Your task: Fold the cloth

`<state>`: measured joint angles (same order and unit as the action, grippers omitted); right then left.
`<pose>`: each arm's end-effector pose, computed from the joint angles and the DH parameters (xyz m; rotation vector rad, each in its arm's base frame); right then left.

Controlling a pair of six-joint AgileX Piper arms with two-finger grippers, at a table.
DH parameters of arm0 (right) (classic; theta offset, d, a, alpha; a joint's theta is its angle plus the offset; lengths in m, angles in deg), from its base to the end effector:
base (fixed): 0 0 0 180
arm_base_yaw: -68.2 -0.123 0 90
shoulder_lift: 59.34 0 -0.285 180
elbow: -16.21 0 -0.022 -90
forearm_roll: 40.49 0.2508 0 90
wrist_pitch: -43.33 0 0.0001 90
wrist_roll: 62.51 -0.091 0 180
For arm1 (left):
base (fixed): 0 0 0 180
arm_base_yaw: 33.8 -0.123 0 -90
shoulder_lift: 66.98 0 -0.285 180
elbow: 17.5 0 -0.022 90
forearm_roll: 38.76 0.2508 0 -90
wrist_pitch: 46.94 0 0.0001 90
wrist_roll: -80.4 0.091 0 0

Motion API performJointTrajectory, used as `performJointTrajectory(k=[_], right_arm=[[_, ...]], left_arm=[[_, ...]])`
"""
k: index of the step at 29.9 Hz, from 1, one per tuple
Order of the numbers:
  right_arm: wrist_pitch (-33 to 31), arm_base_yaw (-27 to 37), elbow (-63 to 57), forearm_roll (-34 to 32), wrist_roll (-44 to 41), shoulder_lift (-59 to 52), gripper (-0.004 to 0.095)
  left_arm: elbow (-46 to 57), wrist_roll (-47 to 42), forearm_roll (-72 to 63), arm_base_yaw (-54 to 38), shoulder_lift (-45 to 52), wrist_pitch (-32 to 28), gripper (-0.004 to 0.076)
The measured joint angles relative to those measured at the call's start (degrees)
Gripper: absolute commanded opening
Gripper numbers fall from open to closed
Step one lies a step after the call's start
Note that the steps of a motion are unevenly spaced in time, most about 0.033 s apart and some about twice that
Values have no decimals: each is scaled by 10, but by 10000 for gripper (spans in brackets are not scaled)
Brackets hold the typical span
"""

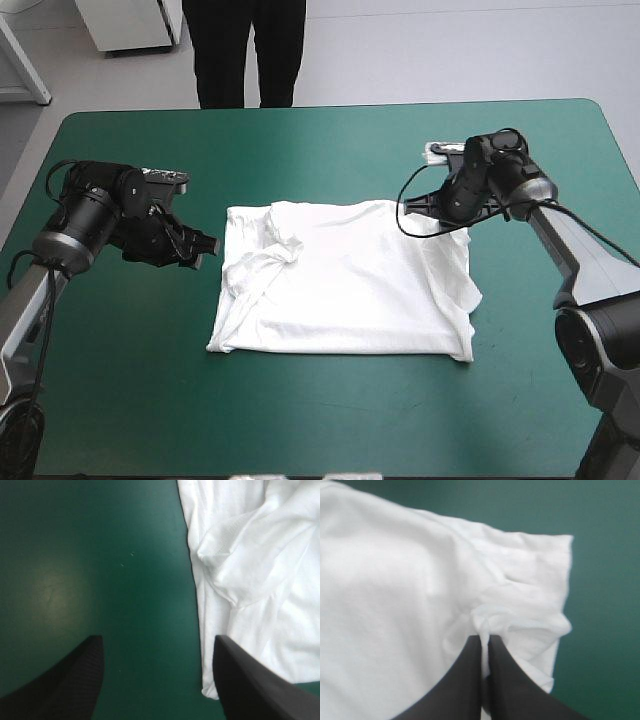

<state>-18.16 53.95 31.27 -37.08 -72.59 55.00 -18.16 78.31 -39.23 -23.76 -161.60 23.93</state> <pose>0.3850 0.1027 0.2781 -0.0750 2.8190 0.1794 0.2937 -0.0527 0.3238 0.1972 2.8719 -0.0521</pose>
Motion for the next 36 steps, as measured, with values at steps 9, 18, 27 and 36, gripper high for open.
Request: performJointTrajectory(k=[9, 18, 27, 36], right_arm=[[39, -80, 0, 31, -17, 17, -17], [50, -87, 0, 53, -19, 78, 223], [32, -88, 4, 95, 10, 73, 496], [-26, -88, -4, 14, -16, -63, 495]], left_arm=[[0, 0, 0, 0, 0, -1, 454], [0, 0, -10, 0, 0, -10, 454], [0, 0, -27, 0, 0, -14, 454], [0, -5, -28, 0, 4, -11, 454]])
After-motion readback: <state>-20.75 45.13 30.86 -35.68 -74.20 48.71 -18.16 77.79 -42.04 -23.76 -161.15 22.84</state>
